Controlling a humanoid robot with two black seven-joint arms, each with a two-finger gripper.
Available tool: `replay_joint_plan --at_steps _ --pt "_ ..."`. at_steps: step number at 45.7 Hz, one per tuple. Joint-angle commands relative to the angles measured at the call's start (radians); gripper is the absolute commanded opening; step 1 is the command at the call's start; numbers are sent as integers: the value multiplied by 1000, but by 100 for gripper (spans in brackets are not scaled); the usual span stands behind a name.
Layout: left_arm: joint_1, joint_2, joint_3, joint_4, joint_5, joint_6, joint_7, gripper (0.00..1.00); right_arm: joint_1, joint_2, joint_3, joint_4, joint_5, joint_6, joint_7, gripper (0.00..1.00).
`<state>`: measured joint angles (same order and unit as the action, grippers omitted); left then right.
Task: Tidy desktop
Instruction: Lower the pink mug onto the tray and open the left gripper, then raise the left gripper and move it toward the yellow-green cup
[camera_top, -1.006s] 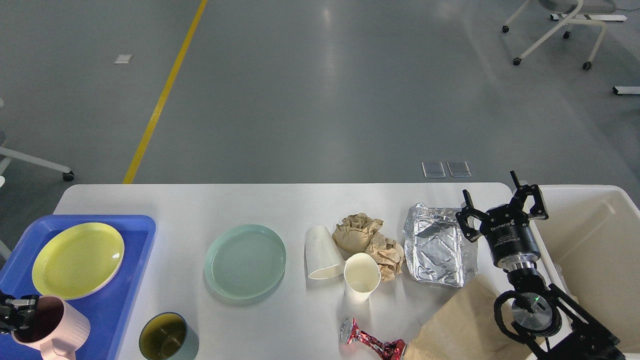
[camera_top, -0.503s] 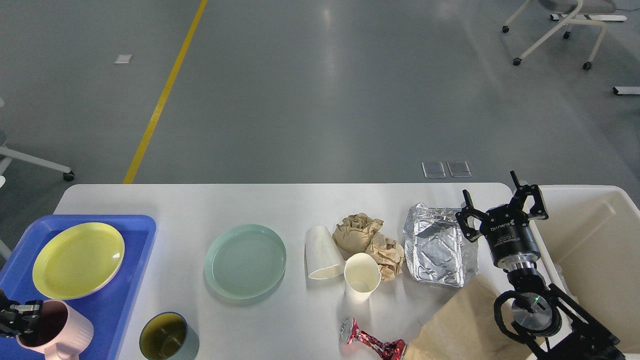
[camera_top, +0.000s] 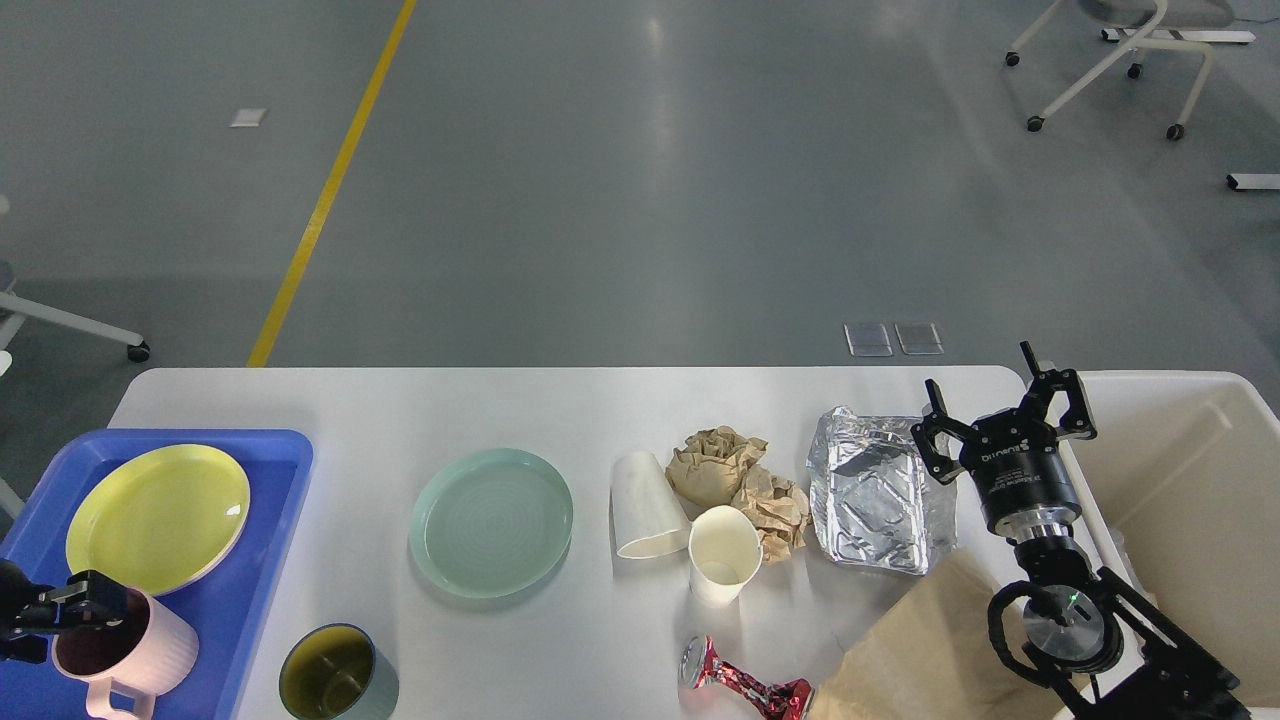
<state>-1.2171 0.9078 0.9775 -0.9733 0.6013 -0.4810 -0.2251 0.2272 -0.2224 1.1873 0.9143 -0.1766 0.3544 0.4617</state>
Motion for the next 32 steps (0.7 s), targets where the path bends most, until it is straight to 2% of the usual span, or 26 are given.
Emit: replay_joint_plan --at_steps 1,8,21,25,26,32 --pt "-9 8 12 -36 0 -7 4 91 0 0 0 0 -1 0 0 100" --pt "-61 19 41 -39 2 -63 16 93 1 0 0 0 0 0 0 100" --pt "-354 -27 317 -53 -3 -203 13 94 0 0 0 0 0 1 0 100" --pt "-464 -55 391 -90 -3 -246 13 94 0 0 0 0 -1 0 0 100" --pt "-542 -85 439 -108 -9 -269 13 94 0 0 0 0 0 0 0 100" --pt "-761 -179 579 -214 -122 -327 13 94 0 0 0 0 -1 0 0 100"
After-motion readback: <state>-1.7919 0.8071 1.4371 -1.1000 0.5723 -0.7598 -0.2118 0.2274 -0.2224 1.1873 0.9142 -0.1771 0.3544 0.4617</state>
